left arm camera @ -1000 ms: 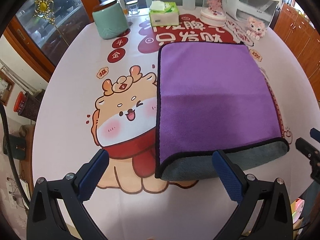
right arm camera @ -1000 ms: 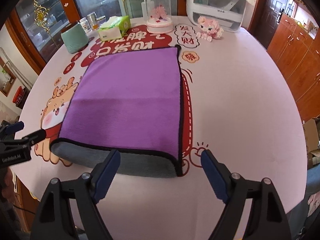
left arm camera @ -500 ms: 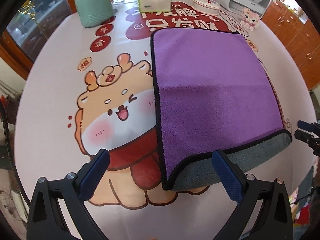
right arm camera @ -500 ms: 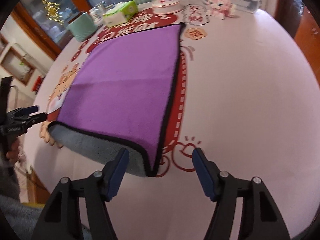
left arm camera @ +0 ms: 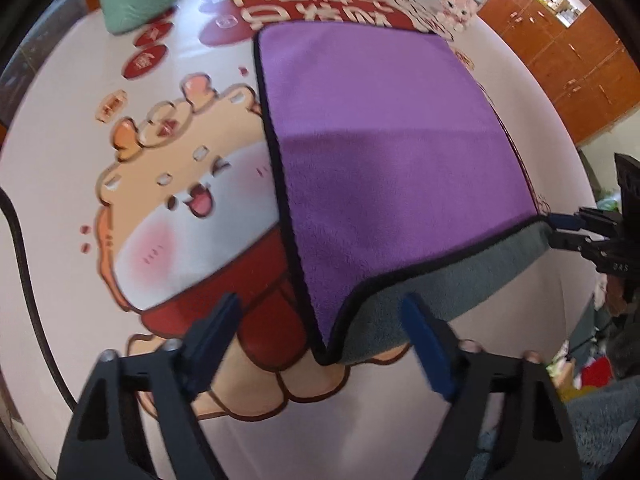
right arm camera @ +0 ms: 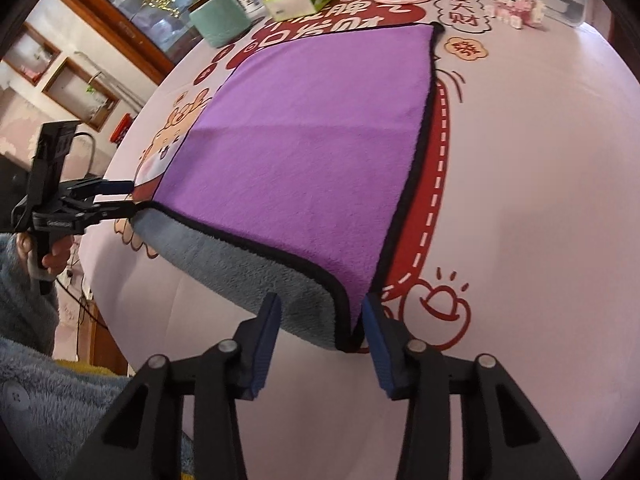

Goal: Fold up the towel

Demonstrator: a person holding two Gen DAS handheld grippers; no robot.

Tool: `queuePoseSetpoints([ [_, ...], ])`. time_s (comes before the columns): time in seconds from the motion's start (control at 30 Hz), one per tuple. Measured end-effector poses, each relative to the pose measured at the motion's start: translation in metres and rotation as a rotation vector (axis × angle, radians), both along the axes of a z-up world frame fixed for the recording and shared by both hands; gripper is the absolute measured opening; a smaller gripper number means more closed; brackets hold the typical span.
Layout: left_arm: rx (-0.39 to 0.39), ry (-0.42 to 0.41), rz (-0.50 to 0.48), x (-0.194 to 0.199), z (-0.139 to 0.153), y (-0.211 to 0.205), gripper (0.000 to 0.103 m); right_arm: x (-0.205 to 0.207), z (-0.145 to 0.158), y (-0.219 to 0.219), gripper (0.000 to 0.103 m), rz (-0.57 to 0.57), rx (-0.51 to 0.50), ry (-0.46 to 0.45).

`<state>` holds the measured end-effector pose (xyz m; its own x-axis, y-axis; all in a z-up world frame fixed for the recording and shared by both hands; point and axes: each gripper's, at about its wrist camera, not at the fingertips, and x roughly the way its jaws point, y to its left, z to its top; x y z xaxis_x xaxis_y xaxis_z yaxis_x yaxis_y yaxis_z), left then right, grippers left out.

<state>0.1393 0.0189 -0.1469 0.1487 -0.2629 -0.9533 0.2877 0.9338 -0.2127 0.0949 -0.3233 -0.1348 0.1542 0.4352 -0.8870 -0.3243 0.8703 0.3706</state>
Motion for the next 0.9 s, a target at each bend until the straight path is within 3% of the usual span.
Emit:
queuePoseSetpoints([
  [0.07, -0.007, 0.011, -0.009, 0.001, -0.004, -0.001, 0.067, 0.000, 0.000, 0.001, 0.037, 0.015, 0.003, 0.002],
  [0.27, -0.056, 0.003, -0.067, -0.001, -0.001, -0.011, 0.065, 0.000, -0.002, 0.002, 0.032, 0.030, 0.001, 0.005],
  [0.47, -0.073, 0.030, -0.117, 0.000, -0.006, -0.022, 0.049, 0.001, -0.002, -0.003, 0.020, 0.013, 0.006, 0.008],
  [0.73, -0.109, 0.069, -0.136, 0.007, -0.015, -0.024, 0.038, 0.000, -0.004, -0.003, 0.018, 0.006, 0.005, 0.016],
  [0.9, -0.122, 0.085, -0.147, 0.007, -0.014, -0.024, 0.038, 0.000, -0.010, -0.004, 0.018, -0.006, 0.000, 0.042],
])
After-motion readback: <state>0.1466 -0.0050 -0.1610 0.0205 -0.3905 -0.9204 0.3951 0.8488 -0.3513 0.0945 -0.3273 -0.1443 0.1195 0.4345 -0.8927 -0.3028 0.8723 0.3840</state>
